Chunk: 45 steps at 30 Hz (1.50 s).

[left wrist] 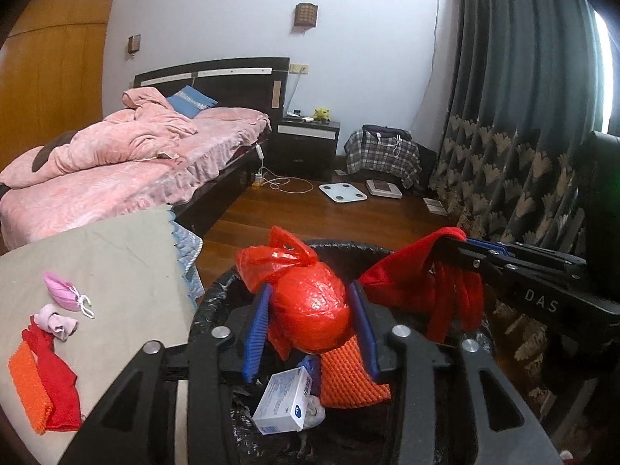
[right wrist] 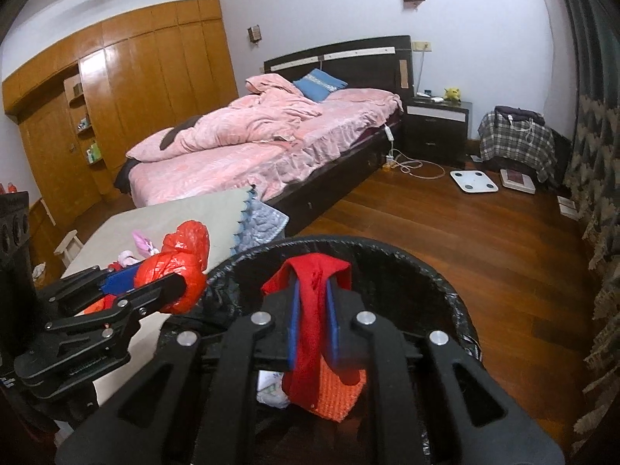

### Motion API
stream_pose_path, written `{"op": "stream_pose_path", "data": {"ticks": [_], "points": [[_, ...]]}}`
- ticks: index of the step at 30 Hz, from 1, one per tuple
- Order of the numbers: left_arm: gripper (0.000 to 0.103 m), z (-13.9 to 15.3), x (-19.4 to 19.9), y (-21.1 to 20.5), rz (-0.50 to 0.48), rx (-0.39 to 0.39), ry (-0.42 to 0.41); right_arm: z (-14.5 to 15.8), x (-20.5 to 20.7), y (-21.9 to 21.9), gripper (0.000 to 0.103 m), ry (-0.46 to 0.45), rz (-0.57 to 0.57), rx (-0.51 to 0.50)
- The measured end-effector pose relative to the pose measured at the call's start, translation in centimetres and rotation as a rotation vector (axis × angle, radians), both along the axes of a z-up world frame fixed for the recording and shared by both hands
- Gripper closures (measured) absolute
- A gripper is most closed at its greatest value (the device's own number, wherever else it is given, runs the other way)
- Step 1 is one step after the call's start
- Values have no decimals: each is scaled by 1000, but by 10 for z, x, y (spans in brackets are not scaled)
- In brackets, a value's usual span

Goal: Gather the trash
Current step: 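Carry the red cloth and red bag over the bin and release both, then move both tools back to the orange pad and red glove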

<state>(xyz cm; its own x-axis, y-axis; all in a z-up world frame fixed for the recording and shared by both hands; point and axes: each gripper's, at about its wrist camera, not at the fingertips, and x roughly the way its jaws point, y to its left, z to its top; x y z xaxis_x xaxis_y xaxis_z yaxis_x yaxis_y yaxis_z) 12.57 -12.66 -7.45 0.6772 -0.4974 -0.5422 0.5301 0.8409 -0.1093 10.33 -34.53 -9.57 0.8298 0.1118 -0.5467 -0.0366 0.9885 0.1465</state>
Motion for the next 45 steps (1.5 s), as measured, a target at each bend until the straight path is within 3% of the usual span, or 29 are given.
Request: {"op": "stream_pose_path", "data": {"ticks": [2, 9, 13, 14, 22, 37, 45], "points": [[51, -2, 0, 1, -3, -2, 7, -2, 0, -3, 71, 11, -15, -3], [36, -3, -1, 13, 34, 2, 6, -7, 0, -10, 45, 30, -42, -12], [20, 0, 0, 31, 87, 6, -12, -4, -1, -7, 13, 12, -64, -20], [17, 2, -1, 38, 104, 5, -15, -2, -1, -5, 11, 5, -68, -22], [7, 10, -1, 90, 244, 13, -46, 3, 6, 25, 6, -30, -17, -10], [7, -3, -12, 208, 514, 82, -53, 5, 40, 141, 6, -68, 196, -9], [7, -21, -12, 266, 640, 99, -18, -4, 56, 196, 6, -79, 287, -15]]}}
